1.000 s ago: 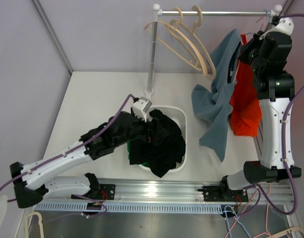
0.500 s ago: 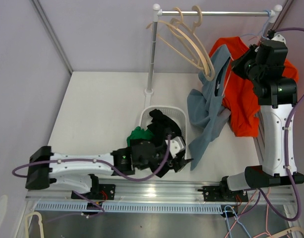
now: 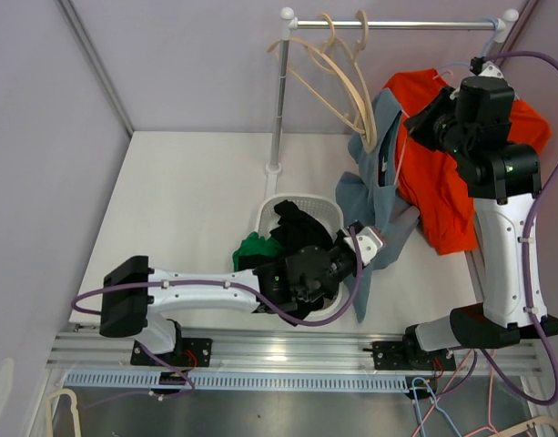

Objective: Remove the t-shirt from the hanger

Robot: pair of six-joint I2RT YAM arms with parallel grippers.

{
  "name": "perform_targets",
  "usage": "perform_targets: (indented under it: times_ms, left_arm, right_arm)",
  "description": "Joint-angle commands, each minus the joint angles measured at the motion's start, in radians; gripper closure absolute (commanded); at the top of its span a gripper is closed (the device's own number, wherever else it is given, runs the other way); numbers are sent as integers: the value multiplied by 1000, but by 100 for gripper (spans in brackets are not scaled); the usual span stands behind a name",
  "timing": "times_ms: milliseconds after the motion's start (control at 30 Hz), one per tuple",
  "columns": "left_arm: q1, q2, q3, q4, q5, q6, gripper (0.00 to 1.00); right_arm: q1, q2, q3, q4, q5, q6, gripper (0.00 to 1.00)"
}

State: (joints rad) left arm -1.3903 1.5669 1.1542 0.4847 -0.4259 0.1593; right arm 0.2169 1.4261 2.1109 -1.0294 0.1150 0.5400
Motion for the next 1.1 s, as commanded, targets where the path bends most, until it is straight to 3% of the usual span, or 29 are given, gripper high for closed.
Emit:
perform_targets:
  times_ms: [0, 167, 200, 300, 433, 467, 533, 600, 633, 667, 733, 767, 800, 833, 867, 967, 1067]
  left_arm:
    - [-6, 15, 73, 12, -85, 19, 99]
    - [-82, -91, -158, 205, 22, 104, 99]
    - [-99, -108, -183, 300, 27, 141, 99]
    - [-153, -105, -267, 388, 47, 148, 100]
    - [-213, -26, -274, 408, 32, 174, 99]
    - [-210, 1, -252, 378, -75, 149, 99]
    - [-169, 59, -158, 242, -157, 96, 99]
    - [-121, 65, -61, 65, -249, -96, 99]
    - [-61, 47, 11, -153, -235, -162, 99]
    - [-30, 33, 72, -226, -205, -225, 99]
    - [52, 1, 117, -331, -116, -332, 99]
    - [82, -5, 219, -456, -90, -358, 99]
    - [147, 4, 375, -541, -36, -416, 99]
    - [178, 22, 377, -626, -12, -444, 99]
    - [207, 71, 475, -755, 13, -464, 99]
    - [270, 111, 645, -860, 93, -442, 99]
    - [270, 68, 688, -847, 221, -379, 99]
  right_arm:
    - [12, -41, 15, 22, 11, 18, 100]
    - [-34, 101, 188, -141, 17, -23, 100]
    - [-45, 144, 298, -185, 0, -32, 100]
    - [-105, 292, 487, -340, -101, -61, 100]
    - [-163, 320, 500, -357, -207, -74, 100]
    - [-160, 297, 486, -357, -209, -77, 100]
    - [-151, 255, 407, -350, -219, -93, 100]
    - [-97, 136, 319, -319, -195, -106, 100]
    - [-68, 82, 257, -246, -143, -126, 100]
    - [-41, 29, 132, -206, -126, -132, 100]
    - [-24, -113, 37, -123, -117, -141, 100]
    - [-22, -151, -23, -103, -117, -156, 100]
    - [-22, -209, -40, -89, -63, -161, 100]
    - [-24, -228, -45, -92, -63, -161, 100]
    - [-22, -239, -45, -98, -36, -161, 100]
    - [-24, -257, -52, -107, 27, -173, 100]
    - [-22, -288, -139, -29, 110, -183, 100]
